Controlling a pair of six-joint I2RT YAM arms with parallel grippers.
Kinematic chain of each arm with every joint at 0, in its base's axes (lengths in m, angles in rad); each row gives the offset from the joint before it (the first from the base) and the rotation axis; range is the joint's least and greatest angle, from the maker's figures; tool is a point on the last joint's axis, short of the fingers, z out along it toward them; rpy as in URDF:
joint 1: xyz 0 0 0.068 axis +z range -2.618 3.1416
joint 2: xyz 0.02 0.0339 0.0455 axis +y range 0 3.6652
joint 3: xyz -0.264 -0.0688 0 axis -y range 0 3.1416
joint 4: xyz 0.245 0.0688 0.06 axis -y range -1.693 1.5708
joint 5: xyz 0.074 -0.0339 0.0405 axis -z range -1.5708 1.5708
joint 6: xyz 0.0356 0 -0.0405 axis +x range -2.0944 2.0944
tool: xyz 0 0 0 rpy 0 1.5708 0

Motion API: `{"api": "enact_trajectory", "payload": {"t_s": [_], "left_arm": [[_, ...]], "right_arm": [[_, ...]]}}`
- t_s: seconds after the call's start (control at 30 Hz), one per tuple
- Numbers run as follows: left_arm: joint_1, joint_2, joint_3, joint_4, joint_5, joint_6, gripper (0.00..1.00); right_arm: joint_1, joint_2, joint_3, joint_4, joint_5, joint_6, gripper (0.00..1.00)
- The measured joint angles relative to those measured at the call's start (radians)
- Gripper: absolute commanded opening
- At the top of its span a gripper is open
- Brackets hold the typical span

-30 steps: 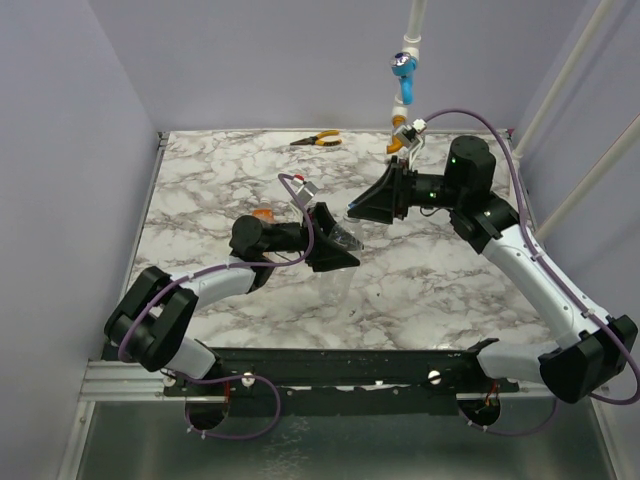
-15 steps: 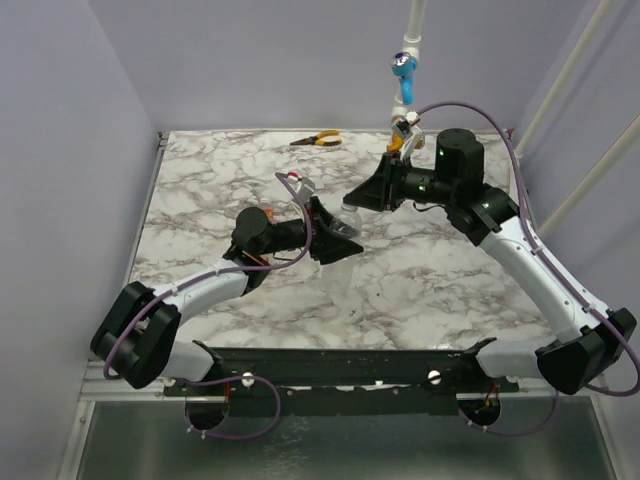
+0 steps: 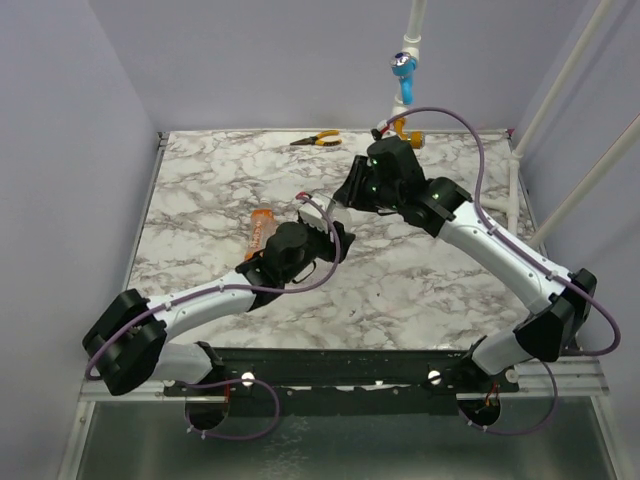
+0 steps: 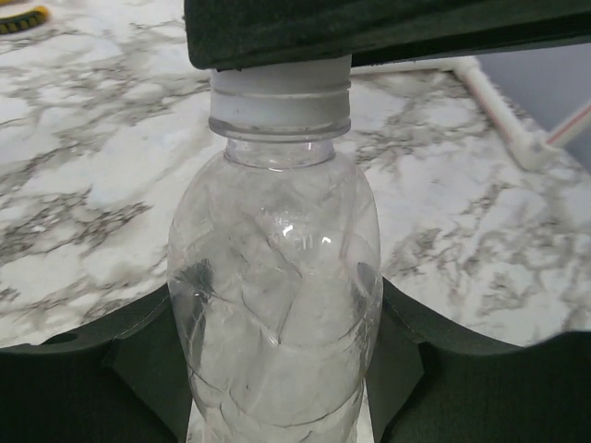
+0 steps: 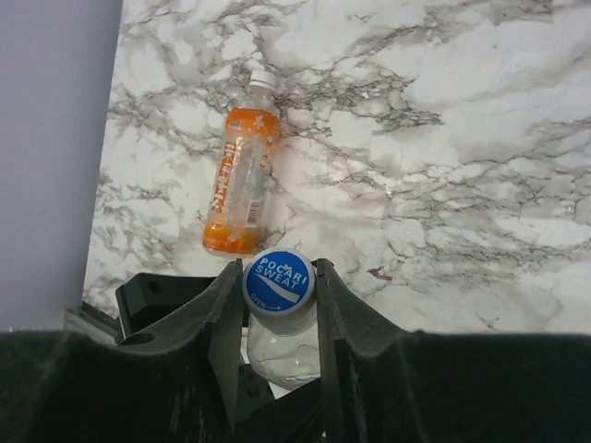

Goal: Screw on the bottle caps
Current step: Screw the bottle cap onto the plastic bottle, then place the plastic bottle at the center of the board.

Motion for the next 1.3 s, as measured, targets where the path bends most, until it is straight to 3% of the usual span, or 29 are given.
{"api": "enact_trajectory", "payload": {"t_s": [0.1, 0.27, 0.4, 0.63, 0.7, 0.8, 1.03, 1.07, 1.1, 1.3], "left_arm": [[-0.050, 0.009, 0.008, -0.034, -0.157, 0.067, 0.27], [-0.078, 0.019, 0.017, -0.035, -0.287, 0.134, 0.29], [-0.078, 0.006, 0.019, -0.005, -0.323, 0.137, 0.30], [0.051, -0.012, 0.019, -0.084, -0.269, -0.001, 0.35], [0.114, 0.024, 0.032, -0.133, -0.241, -0.054, 0.43], [0.210, 0.152, 0.065, -0.224, -0.193, -0.133, 0.53], [0.267, 0.412, 0.189, -0.358, -0.138, -0.240, 0.69], [0.267, 0.446, 0.223, -0.373, -0.130, -0.248, 0.92], [0.267, 0.467, 0.248, -0.381, -0.124, -0.256, 0.99], [0.266, 0.527, 0.333, -0.445, -0.122, -0.274, 0.99]], "right_arm": [[0.011, 0.018, 0.000, -0.004, 0.050, 0.047, 0.14], [0.013, 0.024, 0.005, 0.005, 0.079, 0.087, 0.78], [0.013, 0.013, 0.015, -0.019, 0.117, 0.084, 1.00], [0.013, -0.180, -0.038, -0.035, 0.190, 0.084, 1.00], [0.012, -0.261, -0.078, -0.035, 0.205, 0.085, 1.00], [0.012, -0.353, -0.146, -0.026, 0.221, 0.085, 1.00], [0.012, -0.402, -0.294, -0.027, 0.232, 0.087, 1.00], [0.012, -0.403, -0.311, -0.029, 0.232, 0.088, 1.00], [0.012, -0.405, -0.322, -0.030, 0.231, 0.089, 1.00], [0.012, -0.440, -0.381, -0.029, 0.231, 0.093, 1.00]]}}
